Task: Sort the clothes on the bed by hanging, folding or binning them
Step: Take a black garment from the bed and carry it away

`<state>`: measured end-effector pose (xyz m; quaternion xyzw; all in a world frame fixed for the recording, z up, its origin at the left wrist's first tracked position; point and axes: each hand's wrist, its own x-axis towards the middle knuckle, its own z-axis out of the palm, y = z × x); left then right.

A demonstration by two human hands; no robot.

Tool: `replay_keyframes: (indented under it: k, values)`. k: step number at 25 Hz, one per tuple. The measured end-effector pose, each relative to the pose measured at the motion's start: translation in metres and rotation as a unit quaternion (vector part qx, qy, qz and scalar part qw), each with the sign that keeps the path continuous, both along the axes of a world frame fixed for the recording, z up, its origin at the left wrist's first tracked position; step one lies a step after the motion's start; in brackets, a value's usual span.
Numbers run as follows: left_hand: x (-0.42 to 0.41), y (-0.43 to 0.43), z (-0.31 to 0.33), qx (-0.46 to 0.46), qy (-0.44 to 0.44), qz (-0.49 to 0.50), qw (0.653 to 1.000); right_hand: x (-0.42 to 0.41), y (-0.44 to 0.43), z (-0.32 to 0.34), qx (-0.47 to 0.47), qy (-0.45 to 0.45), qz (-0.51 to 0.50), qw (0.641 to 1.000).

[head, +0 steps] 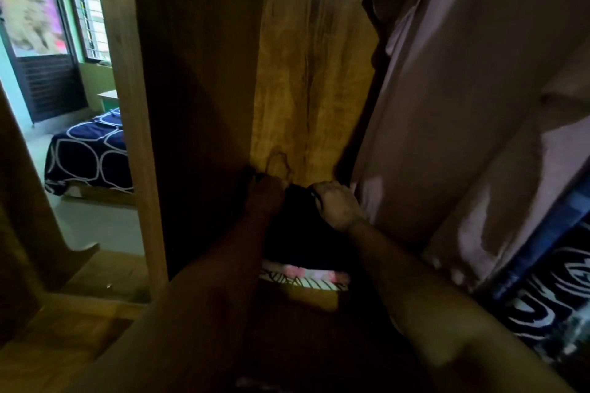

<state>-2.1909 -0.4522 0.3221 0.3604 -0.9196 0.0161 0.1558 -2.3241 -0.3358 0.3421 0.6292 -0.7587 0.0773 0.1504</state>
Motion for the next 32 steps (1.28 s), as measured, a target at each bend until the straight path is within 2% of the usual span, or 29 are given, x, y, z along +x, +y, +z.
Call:
replay_keyframes:
  k: [3,5,7,11,17,23,27,29,32]
  values:
    - [0.019,0.017,-0.016,0.033,0.050,0.012,0.998,0.008,0.028,-0.026,-0.060,-0.045,-0.008,0.997]
    - [0.029,0.026,-0.031,0.033,0.042,0.009,0.999,0.011,0.050,-0.047,-0.085,-0.079,-0.033,0.993]
    - [0.038,0.034,-0.041,0.039,0.022,0.028,0.999,0.008,0.071,-0.064,-0.060,-0.112,-0.045,0.991]
    - [0.049,0.045,-0.046,0.089,-0.020,0.035,0.995,0.002,0.090,-0.079,0.055,-0.187,-0.088,0.977]
    - [0.051,0.043,-0.050,0.140,-0.115,0.079,0.980,0.015,0.100,-0.081,0.040,-0.267,-0.095,0.958]
    - [0.040,0.048,-0.044,0.152,-0.100,0.147,0.972,0.008,0.079,-0.073,0.043,-0.300,-0.075,0.950]
    - [0.037,0.048,-0.041,0.138,-0.122,0.122,0.975,0.000,0.069,-0.075,0.092,-0.267,-0.081,0.956]
    - [0.038,0.038,-0.047,0.149,-0.076,0.095,0.981,-0.003,0.070,-0.075,0.081,-0.257,-0.110,0.957]
    - [0.045,0.035,-0.055,0.107,0.031,0.046,0.993,0.002,0.075,-0.066,-0.013,-0.238,-0.117,0.964]
